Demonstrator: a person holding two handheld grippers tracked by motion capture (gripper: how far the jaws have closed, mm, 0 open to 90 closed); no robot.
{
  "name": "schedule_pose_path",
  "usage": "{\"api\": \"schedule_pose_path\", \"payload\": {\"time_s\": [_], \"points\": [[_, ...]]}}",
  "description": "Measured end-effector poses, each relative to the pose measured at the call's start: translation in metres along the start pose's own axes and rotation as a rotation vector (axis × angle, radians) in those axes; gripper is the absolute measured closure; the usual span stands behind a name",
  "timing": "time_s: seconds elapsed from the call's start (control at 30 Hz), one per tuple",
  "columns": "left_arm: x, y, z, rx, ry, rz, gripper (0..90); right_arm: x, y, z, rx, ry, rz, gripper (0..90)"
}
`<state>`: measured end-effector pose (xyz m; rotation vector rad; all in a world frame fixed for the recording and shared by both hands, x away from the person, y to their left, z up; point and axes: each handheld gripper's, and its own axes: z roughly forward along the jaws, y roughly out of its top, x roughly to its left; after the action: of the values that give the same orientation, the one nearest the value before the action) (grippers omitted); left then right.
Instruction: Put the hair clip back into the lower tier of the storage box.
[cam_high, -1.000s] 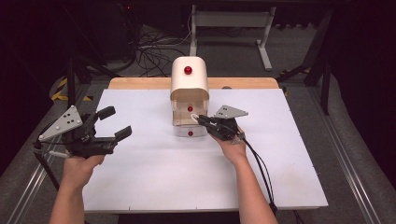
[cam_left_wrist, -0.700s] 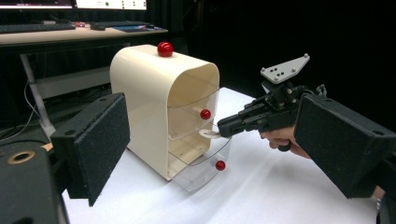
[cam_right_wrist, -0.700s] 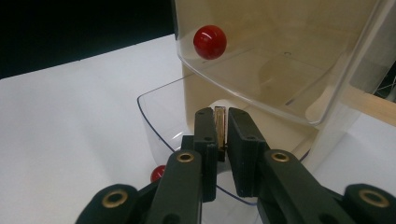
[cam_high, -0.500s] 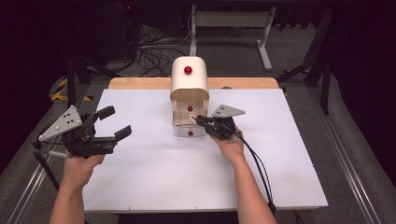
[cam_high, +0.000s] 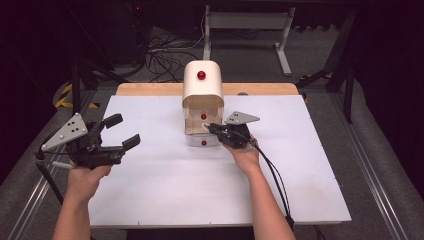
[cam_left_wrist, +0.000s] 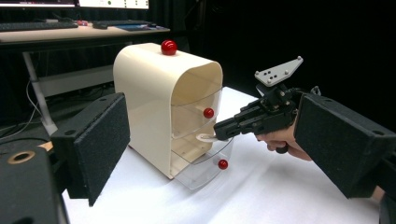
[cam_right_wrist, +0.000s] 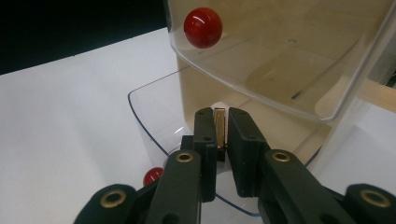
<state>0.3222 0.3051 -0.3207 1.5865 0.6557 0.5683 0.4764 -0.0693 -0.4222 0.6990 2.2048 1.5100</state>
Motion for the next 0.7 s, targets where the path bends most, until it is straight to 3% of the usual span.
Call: {"api": "schedule_pose_path", "payload": {"time_s": [0.23, 0.7], "points": [[-0.001, 0.0, 0.001, 0.001, 0.0, -0.001, 11.3, -0.001, 0.001, -0.003, -0.02, 0.002, 0.022, 77.3], [-0.001, 0.0, -0.001, -0.011, 0.005, -0.003, 11.3, 0.005, 0.006, -0.017, -0.049, 0.012, 0.008, 63.7]]}}
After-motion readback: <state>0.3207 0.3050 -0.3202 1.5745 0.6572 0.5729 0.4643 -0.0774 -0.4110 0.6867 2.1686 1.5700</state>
